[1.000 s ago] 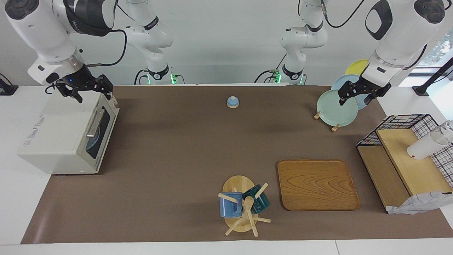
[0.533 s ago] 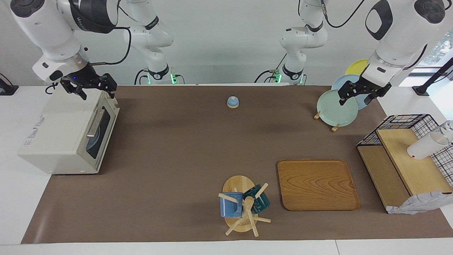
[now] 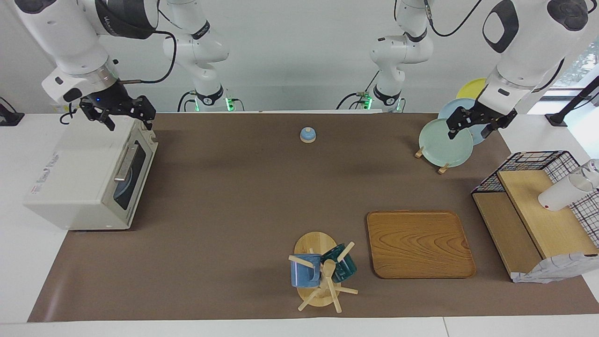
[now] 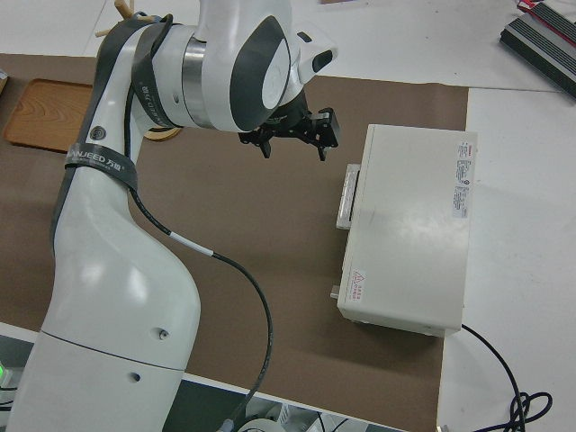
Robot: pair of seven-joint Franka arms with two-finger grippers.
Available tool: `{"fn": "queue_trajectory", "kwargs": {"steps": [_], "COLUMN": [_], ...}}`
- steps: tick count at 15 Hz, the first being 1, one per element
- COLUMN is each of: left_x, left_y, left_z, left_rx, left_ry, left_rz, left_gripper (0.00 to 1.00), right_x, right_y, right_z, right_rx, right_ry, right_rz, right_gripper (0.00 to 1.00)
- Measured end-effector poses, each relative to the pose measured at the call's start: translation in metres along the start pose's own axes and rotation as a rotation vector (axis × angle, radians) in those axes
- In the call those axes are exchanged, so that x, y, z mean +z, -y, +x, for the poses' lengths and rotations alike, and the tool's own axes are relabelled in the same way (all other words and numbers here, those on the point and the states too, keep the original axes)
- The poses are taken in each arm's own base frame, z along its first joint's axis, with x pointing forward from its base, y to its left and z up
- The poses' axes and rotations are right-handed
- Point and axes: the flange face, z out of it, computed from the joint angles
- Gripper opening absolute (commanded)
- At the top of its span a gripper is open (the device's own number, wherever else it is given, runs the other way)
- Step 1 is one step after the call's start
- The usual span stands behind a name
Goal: Put eggplant into oven
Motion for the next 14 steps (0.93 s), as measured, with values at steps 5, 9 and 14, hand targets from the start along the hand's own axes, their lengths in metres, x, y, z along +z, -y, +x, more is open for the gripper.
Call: {"fn": "queue_trajectory", "kwargs": {"steps": [5, 9, 14], "left_x": [-0.0001, -0.0005, -0.0006], "left_y": [-0.0022, -0.0024, -0.0036], "left_z": [0.0, 0.0, 0.0], "left_rx": [-0.001, -0.001, 0.001], "left_ry": [0.0, -0.001, -0.001], "left_rz": [-0.024, -0.025, -0.025], "left_gripper": [1.0, 1.0, 1.0], "right_x": [-0.0036, -0.0057, -0.0057], "right_y": [0.0006, 0.0093, 0.0089], "right_z": [0.0014, 0.0023, 0.0022], "right_rx": [-0.001, -0.017, -0.016], "right_ry": [-0.018, -0.022, -0.022], "right_rz": [0.0, -0.001, -0.001], "right_gripper": [1.0, 1.0, 1.0]}}
